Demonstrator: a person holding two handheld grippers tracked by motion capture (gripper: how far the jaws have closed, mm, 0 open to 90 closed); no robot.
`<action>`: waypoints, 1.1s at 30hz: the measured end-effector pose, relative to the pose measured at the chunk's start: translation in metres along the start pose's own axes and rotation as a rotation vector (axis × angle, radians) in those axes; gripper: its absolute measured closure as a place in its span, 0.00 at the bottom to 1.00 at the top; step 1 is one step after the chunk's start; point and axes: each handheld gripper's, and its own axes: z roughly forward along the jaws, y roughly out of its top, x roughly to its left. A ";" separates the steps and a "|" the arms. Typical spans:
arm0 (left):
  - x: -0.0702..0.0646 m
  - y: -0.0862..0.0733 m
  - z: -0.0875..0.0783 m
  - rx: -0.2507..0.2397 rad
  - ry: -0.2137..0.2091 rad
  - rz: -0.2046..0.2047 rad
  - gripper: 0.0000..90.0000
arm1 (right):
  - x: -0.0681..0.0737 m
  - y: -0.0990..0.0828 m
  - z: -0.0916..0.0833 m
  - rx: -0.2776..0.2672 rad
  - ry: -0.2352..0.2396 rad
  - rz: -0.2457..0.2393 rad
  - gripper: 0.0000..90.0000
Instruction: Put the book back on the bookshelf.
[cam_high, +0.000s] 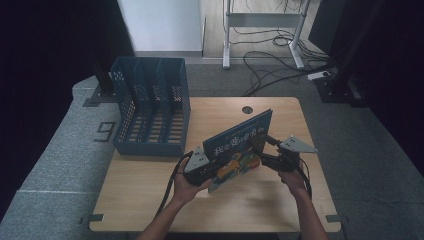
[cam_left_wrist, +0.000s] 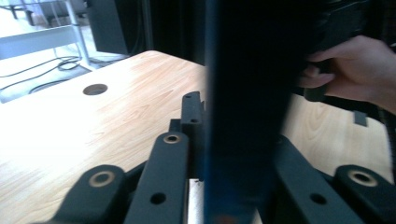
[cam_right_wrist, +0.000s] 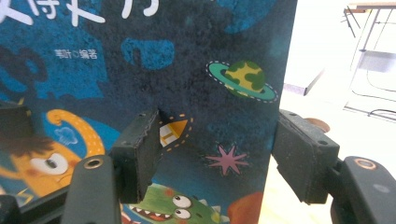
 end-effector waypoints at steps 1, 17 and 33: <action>0.000 -0.001 -0.001 -0.004 -0.001 -0.002 0.90 | 0.001 0.001 0.001 0.004 -0.001 -0.003 0.37; 0.007 0.003 -0.011 -0.025 -0.045 -0.079 0.85 | 0.010 0.004 0.010 0.017 0.004 -0.021 0.37; 0.003 0.002 -0.010 -0.061 -0.011 -0.064 0.91 | 0.009 0.004 0.010 0.021 0.012 -0.022 0.37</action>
